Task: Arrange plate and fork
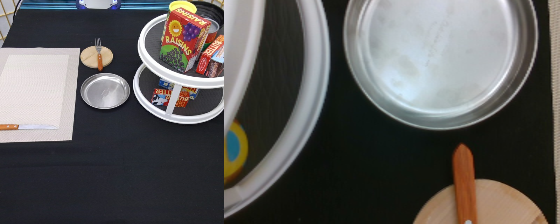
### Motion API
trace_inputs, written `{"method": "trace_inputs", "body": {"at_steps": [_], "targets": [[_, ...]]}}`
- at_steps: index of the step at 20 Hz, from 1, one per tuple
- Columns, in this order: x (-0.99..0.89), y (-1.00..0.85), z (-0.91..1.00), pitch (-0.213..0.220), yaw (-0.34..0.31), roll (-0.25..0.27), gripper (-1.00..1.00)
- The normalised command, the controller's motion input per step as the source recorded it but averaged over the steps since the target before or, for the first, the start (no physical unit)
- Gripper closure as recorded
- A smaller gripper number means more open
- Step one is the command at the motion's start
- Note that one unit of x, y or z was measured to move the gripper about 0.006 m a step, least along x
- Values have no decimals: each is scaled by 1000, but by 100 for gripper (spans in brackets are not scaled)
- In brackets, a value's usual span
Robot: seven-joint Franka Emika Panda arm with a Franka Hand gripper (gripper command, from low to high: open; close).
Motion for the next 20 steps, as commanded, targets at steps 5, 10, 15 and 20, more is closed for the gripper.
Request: {"method": "trace_inputs", "body": {"at_steps": [5, 10, 15, 20], "targets": [[103, -44, 0, 7, 0, 2, -100], [377, -147, 23, 51, 0, 56, -100], [866, -335, 72, 96, 0, 152, -100], [969, -291, 26, 71, 0, 116, -100]]}}
